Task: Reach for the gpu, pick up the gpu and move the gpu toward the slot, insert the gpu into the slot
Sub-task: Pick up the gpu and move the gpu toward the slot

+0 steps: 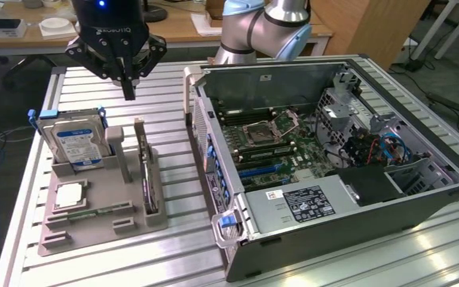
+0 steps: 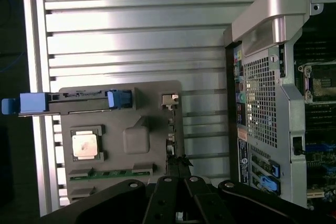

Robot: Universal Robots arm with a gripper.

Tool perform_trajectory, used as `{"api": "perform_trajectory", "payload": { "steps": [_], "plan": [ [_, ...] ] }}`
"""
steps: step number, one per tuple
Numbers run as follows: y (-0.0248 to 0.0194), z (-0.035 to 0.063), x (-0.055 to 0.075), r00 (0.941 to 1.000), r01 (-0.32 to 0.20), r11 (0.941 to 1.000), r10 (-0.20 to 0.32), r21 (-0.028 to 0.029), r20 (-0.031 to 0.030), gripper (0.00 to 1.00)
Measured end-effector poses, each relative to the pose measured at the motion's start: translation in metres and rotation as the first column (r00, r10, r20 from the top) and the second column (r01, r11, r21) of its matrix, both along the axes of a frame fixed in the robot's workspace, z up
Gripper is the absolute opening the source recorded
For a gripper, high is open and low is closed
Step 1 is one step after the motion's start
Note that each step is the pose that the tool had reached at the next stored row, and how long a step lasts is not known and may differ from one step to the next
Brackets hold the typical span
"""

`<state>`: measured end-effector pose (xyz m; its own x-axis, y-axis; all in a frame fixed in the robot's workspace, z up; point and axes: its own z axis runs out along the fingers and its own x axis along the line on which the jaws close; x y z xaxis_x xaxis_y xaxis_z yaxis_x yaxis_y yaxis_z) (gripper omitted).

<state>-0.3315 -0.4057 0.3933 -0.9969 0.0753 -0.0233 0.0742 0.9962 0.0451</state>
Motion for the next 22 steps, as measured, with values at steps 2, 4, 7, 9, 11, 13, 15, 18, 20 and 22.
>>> {"api": "perform_trajectory", "payload": {
  "steps": [2, 4, 7, 9, 11, 13, 15, 18, 20, 22],
  "plan": [
    [0.0, 0.0, 0.0, 1.0, 0.0, 1.0, 0.0, 0.0, 0.0, 0.1],
    [0.0, 0.0, 0.0, 1.0, 0.0, 1.0, 0.0, 0.0, 0.0, 0.1],
    [0.0, 0.0, 0.0, 1.0, 0.0, 1.0, 0.0, 0.0, 0.0, 0.17],
    [0.0, 0.0, 0.0, 1.0, 0.0, 1.0, 0.0, 0.0, 0.0, 0.29],
    [0.0, 0.0, 0.0, 1.0, 0.0, 1.0, 0.0, 0.0, 0.0, 0.35],
    [-0.0004, 0.0, -0.0001, 1.0, -0.001, 1.0, 0.001, 0.0, 0.0, 0.41],
    [-0.0012, -0.0001, 0.0, 0.9999, -0.013, 0.9999, 0.013, 0.0, 0.0, 0.41],
    [-0.0015, -0.0004, -0.0001, 0.999, -0.044, 0.999, 0.044, 0.0, -0.0004, 0.41],
    [-0.0015, -0.001, -0.0001, 0.9978, -0.067, 0.9978, 0.067, 0.0, -0.0013, 0.41],
    [-0.0017, -0.0018, -0.0001, 0.9959, -0.09, 0.9959, 0.09, 0.0001, -0.0026, 0.41]
  ]
}}
